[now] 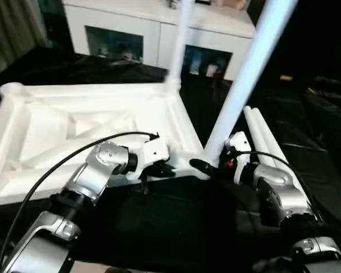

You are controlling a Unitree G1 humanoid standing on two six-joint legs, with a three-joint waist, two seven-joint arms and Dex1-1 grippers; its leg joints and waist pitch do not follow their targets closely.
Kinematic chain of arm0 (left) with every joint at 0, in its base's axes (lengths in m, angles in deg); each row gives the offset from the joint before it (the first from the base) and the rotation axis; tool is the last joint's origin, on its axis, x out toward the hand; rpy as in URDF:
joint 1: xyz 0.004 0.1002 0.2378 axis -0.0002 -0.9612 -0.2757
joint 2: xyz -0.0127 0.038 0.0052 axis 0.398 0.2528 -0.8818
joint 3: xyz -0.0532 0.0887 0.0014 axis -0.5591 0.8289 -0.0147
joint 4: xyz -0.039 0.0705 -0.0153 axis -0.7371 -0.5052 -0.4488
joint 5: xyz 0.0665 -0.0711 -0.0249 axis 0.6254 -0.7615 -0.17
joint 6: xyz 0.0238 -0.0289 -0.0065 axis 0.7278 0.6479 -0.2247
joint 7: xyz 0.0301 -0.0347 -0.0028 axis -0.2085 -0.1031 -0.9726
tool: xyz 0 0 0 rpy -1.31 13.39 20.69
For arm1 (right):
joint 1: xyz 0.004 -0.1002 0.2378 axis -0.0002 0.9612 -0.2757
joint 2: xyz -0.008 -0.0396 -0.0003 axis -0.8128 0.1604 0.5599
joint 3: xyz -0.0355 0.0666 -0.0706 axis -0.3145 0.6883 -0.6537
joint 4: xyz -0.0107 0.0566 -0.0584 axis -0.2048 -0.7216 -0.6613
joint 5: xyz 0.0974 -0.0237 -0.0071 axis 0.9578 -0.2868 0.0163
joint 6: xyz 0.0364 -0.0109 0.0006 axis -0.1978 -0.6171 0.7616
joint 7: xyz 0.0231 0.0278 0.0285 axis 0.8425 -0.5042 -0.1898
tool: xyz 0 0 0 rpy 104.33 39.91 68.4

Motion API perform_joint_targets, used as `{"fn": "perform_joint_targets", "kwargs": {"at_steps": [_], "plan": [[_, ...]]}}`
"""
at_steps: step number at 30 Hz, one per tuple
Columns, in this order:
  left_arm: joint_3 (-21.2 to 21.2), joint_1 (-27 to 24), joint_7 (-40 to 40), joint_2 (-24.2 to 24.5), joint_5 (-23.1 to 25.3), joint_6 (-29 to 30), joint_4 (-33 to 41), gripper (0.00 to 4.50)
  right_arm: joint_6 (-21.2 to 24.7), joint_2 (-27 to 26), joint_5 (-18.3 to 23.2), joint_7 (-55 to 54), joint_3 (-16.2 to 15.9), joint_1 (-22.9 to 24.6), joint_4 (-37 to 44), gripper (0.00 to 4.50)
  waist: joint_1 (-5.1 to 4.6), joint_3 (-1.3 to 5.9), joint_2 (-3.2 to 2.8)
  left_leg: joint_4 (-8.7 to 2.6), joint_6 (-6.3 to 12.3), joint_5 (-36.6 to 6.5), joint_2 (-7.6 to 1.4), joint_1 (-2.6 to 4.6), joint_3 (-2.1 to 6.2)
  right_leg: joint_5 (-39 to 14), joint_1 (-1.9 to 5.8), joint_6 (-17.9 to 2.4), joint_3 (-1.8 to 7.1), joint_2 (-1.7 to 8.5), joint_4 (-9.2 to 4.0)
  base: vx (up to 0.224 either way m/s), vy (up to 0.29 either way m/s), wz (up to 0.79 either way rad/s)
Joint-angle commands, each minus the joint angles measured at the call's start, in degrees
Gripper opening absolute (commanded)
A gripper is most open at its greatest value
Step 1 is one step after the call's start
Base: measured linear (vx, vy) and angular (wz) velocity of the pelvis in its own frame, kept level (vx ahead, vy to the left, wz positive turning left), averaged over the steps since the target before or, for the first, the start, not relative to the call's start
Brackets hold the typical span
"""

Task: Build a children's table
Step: Rotate leg to tighten

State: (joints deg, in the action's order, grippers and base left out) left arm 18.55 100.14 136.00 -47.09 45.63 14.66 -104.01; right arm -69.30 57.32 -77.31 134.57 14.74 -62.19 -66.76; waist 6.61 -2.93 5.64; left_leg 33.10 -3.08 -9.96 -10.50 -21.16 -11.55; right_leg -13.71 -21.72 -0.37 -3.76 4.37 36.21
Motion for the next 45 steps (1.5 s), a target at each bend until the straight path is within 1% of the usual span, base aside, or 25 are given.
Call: {"fn": "perform_joint_targets", "kwargs": {"at_steps": [1,3,4,7,9,14,15,23,26,27,28,29,30,31,32,33,34,35,36,37,39,42,43,44,45], "plan": [[1.87,-1.88,2.64,-1.53,-2.77,-0.62,0.5,0.0,0.78,0.55,0.38,1.11,-0.83,0.3,1.61,3.81,-0.04,2.96,0.5,-3.53,3.76,-7.15,-3.66,0.99,1.49,-3.52,1.99,-12.94,3.13,5.06,-4.19,0.0,0.0,0.0],[1.77,-2.27,3.19,-1.45,-2.72,-0.68,1.15,0.0,1.13,0.6,-0.18,2.46,-1.6,0.61,2.09,3.81,-0.01,3.06,0.63,-3.38,4.12,-6.04,-3.6,0.89,1.47,-2.09,2.1,-12.82,3.15,5.07,-4.01,0.0,0.0,0.0],[1.73,-2.31,3.27,-1.49,-2.72,-0.66,1.17,0.0,1.2,0.58,-0.33,2.73,-1.73,0.55,1.95,3.66,0.0,3.12,0.65,-3.32,4.43,-5.35,-3.59,0.93,1.45,-1.21,2.09,-12.99,3.12,5.06,-3.91,0.0,0.0,0.0],[1.67,-2.35,3.26,-1.52,-2.78,-0.45,1.32,0.0,1.07,0.63,-0.75,2.96,-1.86,0.36,1.38,3.66,0.0,3.13,0.76,-3.19,5.06,-4.55,-3.5,0.86,1.4,-0.29,2.12,-13.26,3.09,5.01,-3.8,0.0,0.0,0.0],[1.59,-2.32,3.22,-1.54,-2.78,-0.34,1.35,0.0,0.99,0.76,-0.97,2.89,-1.96,0.28,1.23,3.35,0.01,3.13,0.69,-3.19,5.08,-4.59,-3.53,0.9,1.41,-0.68,2.09,-13.27,3.08,5.01,-3.8,0.0,0.0,0.0],[1.39,-2.29,3.33,-1.59,-2.67,-0.21,1.31,0.0,1.12,0.72,-0.93,2.58,-1.65,0.12,0.96,3.14,-0.01,3.18,0.66,-3.14,5.1,-4.36,-3.53,0.96,1.4,-0.4,2.08,-13.43,3.05,4.94,-3.72,0.0,0.0,0.0],[1.38,-2.3,3.35,-1.59,-2.64,-0.2,1.3,0.0,1.13,0.73,-0.92,2.58,-1.62,0.11,0.93,2.89,-0.02,3.22,0.7,-3.11,5.18,-4.2,-3.51,0.93,1.41,-0.01,2.13,-13.5,3.04,4.92,-3.65,0.0,0.0,0.0],[1.17,-2.68,2.63,-2.0,-2.31,0.75,0.92,0.0,1.43,0.19,-0.99,0.93,-1.07,0.7,0.15,2.69,-0.03,3.23,0.62,-3.08,5.23,-4.24,-3.46,0.92,1.39,0.63,2.16,-13.75,3.03,4.89,-3.59,0.0,0.0,0.0],[0.47,-2.16,-0.25,-3.37,-1.69,2.15,-0.48,0.0,1.49,-1.06,-1.17,-3.46,0.26,0.52,-1.32,2.68,-0.14,3.08,0.56,-3.25,4.54,-5.27,-3.52,1.04,1.4,-1.02,1.97,-13.79,3.05,4.95,-3.8,0.0,0.0,0.0],[-0.42,-0.91,-5.54,-5.7,-0.4,3.77,-3.14,0.0,1.46,-3.26,-1.6,-11.15,2.33,-0.24,-3.93,2.68,-0.18,3.04,0.49,-3.33,3.73,-6.6,-3.53,1.1,1.43,-3.04,1.92,-13.5,3.08,4.99,-4.01,0.0,0.0,0.0],[-0.48,-0.79,-5.94,-5.88,-0.31,3.94,-3.35,0.0,1.44,-3.41,-1.65,-11.64,2.44,-0.29,-4.11,2.68,-0.28,2.9,0.51,-3.48,3.09,-7.2,-3.57,1.21,1.4,-4.16,1.74,-13.32,3.13,4.99,-4.22,0.0,0.0,0.0],[-0.91,-0.04,-8.65,-7.1,0.31,5.16,-4.77,0.0,1.26,-4.43,-1.95,-15.0,3.15,-0.62,-5.31,2.68,-0.36,2.86,0.51,-3.63,1.8,-8.83,-3.61,1.31,1.53,-7.19,1.72,-12.95,3.09,5.14,-4.49,0.0,0.0,0.0],[-2.67,2.84,-17.77,-11.49,1.56,6.14,-10.0,0.0,0.63,-7.92,-2.06,-26.83,6.1,-2.22,-10.02,2.68,-0.36,2.75,0.39,-3.81,0.56,-10.62,-3.67,1.47,1.64,-10.02,1.59,-12.27,3.12,5.25,-4.87,0.0,0.0,0.0],[-2.67,2.84,-17.77,-11.49,1.56,6.14,-10.0,0.0,0.63,-7.92,-2.06,-26.83,6.1,-2.22,-10.02,2.68,-0.57,2.7,0.42,-3.83,-0.13,-11.7,-3.64,1.53,1.6,-11.45,1.3,-12.19,3.21,5.33,-4.93,0.0,0.0,0.0],[-3.13,3.45,-19.35,-12.5,1.49,6.24,-11.04,0.0,0.69,-8.7,-1.97,-29.78,6.87,-2.72,-11.21,2.68,-0.51,2.77,0.41,-3.93,-1.3,-13.37,-3.63,1.77,1.82,-14.08,1.4,-11.52,3.13,5.45,-5.27,0.0,0.0,0.0],[-3.94,4.36,-22.28,-14.06,1.45,7.04,-12.54,0.0,0.63,-9.69,-1.87,-33.8,7.79,-3.46,-12.79,2.68,-0.45,2.89,0.33,-3.96,-1.46,-13.2,-3.64,1.55,1.93,-13.9,1.59,-10.74,3.12,5.5,-5.26,0.0,0.0,0.0],[-4.55,5.13,-24.63,-15.32,1.45,7.76,-13.83,0.0,0.33,-10.36,-2.2,-37.35,8.23,-4.11,-14.1,2.68,-0.49,2.9,0.37,-3.96,-1.44,-13.21,-3.64,1.54,1.85,-13.38,1.51,-10.48,3.16,5.41,-5.28,0.0,0.0,0.0],[-4.63,5.3,-25.14,-15.61,1.49,7.97,-14.13,0.0,0.24,-10.52,-2.29,-38.01,8.26,-4.28,-14.39,2.68,-0.47,2.89,0.22,-3.98,-1.52,-13.65,-3.61,1.81,1.82,-12.8,1.17,-10.12,3.18,5.29,-5.35,0.0,0.0,0.0],[-5.16,6.84,-29.68,-18.01,2.03,9.49,-16.8,0.0,-0.61,-12.02,-2.76,-43.0,8.57,-5.77,-16.84,2.68,-0.6,2.88,0.02,-4.03,-1.78,-14.32,-3.54,1.77,1.79,-12.81,1.11,-9.89,3.23,5.27,-5.37,0.0,0.0,0.0],[-5.26,7.4,-31.28,-18.93,2.3,9.65,-17.91,0.0,-1.16,-12.75,-2.94,-43.83,8.45,-6.38,-17.49,2.68,-0.52,2.9,0.04,-4.03,-1.98,-14.71,-3.56,1.97,1.83,-12.93,1.04,-9.71,3.21,5.27,-5.44,0.0,0.0,0.0],[-5.44,8.12,-32.87,-20.27,2.68,9.86,-19.43,0.0,-2.19,-13.94,-3.78,-44.66,8.0,-7.34,-18.12,2.68,-0.37,2.88,0.17,-3.95,-1.67,-15.38,-3.55,1.92,1.77,-12.69,1.09,-9.26,3.25,5.32,-5.6,0.0,0.0,0.0],[-4.29,8.63,-32.25,-20.62,4.05,7.96,-20.56,0.0,-3.9,-15.44,-3.78,-41.23,7.98,-8.53,-18.33,2.68,-0.19,3.13,0.47,-3.83,0.09,-12.43,-3.44,1.24,1.84,-9.28,1.67,-8.7,3.23,5.38,-5.24,0.0,0.0,0.0],[-3.78,8.58,-31.74,-20.3,4.45,7.33,-20.44,0.0,-4.25,-15.36,-3.84,-40.19,7.84,-8.57,-18.19,3.24,-0.14,3.12,0.44,-3.83,0.45,-11.86,-3.45,1.23,1.83,-8.41,1.67,-8.74,3.21,5.31,-5.16,0.0,0.0,0.0],[-3.41,8.7,-31.66,-20.16,4.7,6.77,-20.72,0.0,-4.68,-15.34,-3.88,-39.96,7.68,-8.78,-18.48,3.24,-0.12,3.01,0.57,-3.82,0.98,-11.57,-3.43,1.15,1.77,-7.94,1.7,-8.86,3.2,5.3,-5.17,0.0,0.0,0.0],[-3.03,8.61,-31.22,-19.77,4.94,6.5,-20.56,0.0,-4.83,-15.11,-3.77,-39.18,7.52,-8.75,-18.39,3.38,-0.06,3.02,0.5,-3.85,1.11,-11.55,-3.46,1.13,1.82,-8.1,1.72,-8.91,3.18,5.37,-5.17,0.0,0.0,0.0]]}}
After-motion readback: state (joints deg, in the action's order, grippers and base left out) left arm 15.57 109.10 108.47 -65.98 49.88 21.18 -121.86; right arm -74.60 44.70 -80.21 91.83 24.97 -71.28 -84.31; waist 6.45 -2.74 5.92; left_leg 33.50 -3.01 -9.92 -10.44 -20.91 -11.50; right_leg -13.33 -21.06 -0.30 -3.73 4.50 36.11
